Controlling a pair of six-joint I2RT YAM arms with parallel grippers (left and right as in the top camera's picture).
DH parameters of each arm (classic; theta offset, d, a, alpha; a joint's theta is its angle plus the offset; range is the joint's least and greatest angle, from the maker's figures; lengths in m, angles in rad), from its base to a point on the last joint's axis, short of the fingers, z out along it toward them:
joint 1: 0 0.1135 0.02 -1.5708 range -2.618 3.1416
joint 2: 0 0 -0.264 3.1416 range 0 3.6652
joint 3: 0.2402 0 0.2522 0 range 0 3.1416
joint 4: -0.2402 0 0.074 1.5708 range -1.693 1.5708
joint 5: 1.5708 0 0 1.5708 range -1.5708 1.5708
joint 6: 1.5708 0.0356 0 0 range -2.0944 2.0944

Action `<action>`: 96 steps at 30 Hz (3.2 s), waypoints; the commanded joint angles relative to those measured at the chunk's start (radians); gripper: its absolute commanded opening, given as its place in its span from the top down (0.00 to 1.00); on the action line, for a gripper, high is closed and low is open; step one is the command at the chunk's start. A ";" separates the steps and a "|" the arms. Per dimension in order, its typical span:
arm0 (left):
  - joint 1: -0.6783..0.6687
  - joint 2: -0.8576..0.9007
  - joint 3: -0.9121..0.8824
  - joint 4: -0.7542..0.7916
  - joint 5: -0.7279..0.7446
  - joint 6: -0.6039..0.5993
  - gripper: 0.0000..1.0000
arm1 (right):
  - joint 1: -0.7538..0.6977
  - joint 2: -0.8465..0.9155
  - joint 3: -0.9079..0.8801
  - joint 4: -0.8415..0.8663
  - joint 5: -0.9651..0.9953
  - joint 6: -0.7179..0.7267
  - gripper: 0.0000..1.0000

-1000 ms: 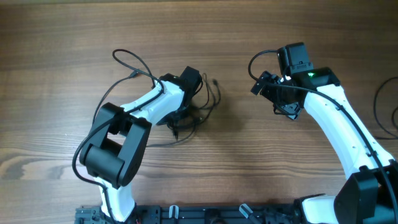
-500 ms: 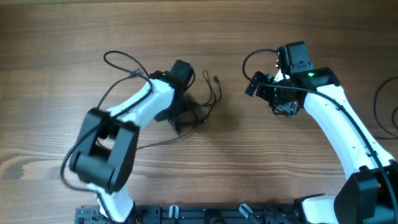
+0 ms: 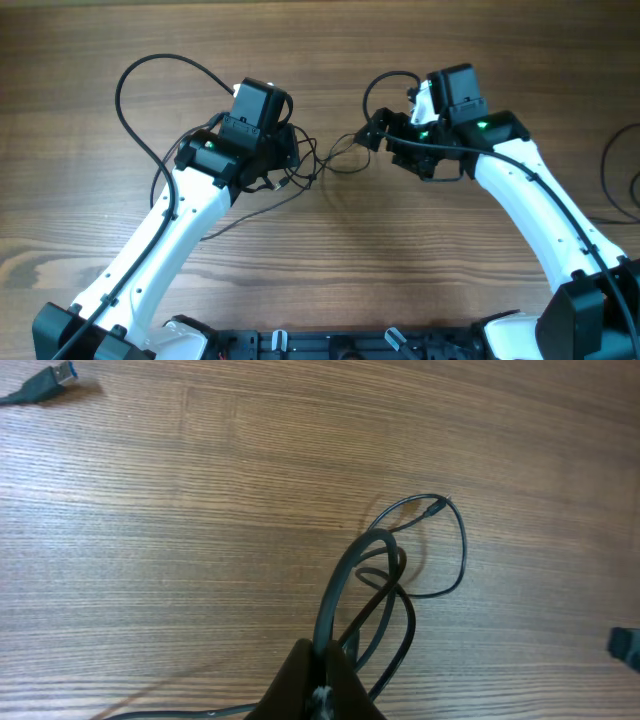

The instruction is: Untangle cables

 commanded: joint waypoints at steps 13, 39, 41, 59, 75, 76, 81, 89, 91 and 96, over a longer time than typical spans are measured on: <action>0.017 -0.021 0.004 0.044 0.151 -0.039 0.96 | 0.192 0.074 -0.011 0.174 0.036 0.467 0.07; 0.295 -0.021 0.003 -0.117 0.077 -0.027 0.96 | -0.106 0.025 -0.011 0.067 -0.101 0.143 0.96; 0.360 -0.020 0.003 -0.129 0.077 -0.027 0.96 | -0.195 -0.033 -0.011 0.027 -0.101 0.103 0.96; 0.503 -0.020 0.003 -0.135 0.182 -0.027 0.96 | -0.390 -0.159 -0.010 0.041 0.055 -0.322 0.96; 0.443 -0.012 0.002 -0.134 0.182 -0.027 0.96 | -0.574 -0.029 0.202 0.319 0.364 -0.338 0.96; 0.443 -0.010 0.002 -0.134 0.182 -0.027 0.96 | -0.586 0.005 0.236 0.318 0.365 -0.341 0.96; 0.443 0.001 0.002 -0.134 0.182 -0.027 0.96 | -0.632 0.210 0.433 0.288 0.462 -0.348 0.96; 0.443 0.002 0.002 -0.117 0.182 -0.027 0.96 | -0.705 0.518 0.621 0.367 0.585 -0.393 0.96; 0.443 0.002 0.002 -0.109 0.182 -0.027 0.96 | -0.720 0.569 0.621 0.404 0.605 -0.393 0.96; 0.443 0.002 0.002 -0.106 0.182 -0.028 0.96 | -0.750 0.674 0.620 0.453 0.651 -0.394 0.92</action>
